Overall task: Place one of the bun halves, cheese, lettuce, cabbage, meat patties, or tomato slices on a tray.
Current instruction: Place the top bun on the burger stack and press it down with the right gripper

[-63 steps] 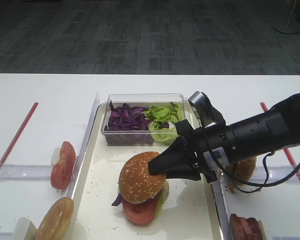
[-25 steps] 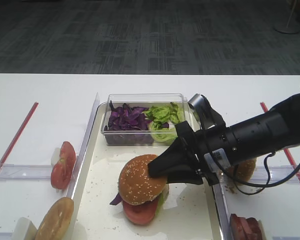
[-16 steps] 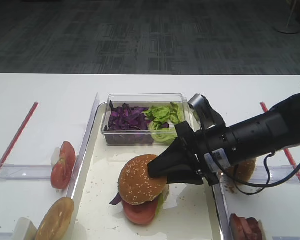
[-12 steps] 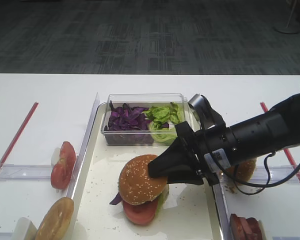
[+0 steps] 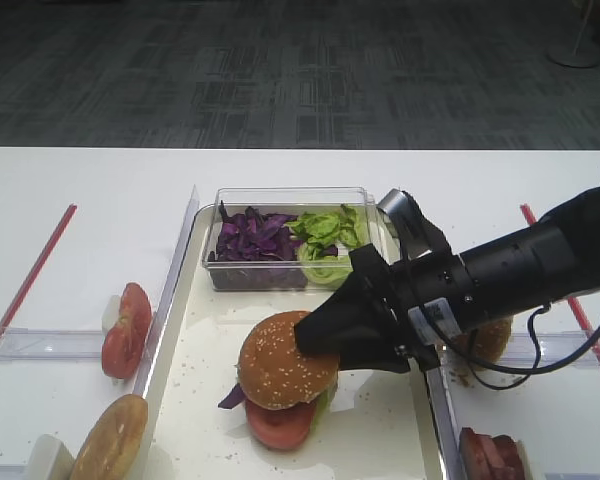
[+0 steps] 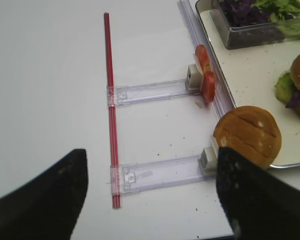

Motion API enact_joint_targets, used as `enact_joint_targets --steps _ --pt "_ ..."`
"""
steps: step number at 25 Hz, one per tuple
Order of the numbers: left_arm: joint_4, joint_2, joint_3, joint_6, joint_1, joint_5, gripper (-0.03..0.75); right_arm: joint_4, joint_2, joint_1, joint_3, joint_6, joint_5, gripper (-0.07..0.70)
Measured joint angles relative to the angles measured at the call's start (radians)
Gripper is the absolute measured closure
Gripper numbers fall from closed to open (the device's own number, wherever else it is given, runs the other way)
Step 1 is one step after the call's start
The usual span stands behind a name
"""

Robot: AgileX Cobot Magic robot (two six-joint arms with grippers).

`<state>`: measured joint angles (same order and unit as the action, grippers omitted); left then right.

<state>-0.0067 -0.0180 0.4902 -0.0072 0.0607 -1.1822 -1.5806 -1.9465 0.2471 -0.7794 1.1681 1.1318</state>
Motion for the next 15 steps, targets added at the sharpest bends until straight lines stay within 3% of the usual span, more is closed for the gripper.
enact_joint_targets --steps 9,15 --pt "0.000 0.000 0.000 0.000 0.000 0.000 0.223 0.000 0.000 0.000 0.000 0.002 0.000 0.080" --pt "0.000 0.000 0.000 0.000 0.000 0.000 0.223 0.000 0.000 0.000 0.000 0.002 -0.001 0.058"
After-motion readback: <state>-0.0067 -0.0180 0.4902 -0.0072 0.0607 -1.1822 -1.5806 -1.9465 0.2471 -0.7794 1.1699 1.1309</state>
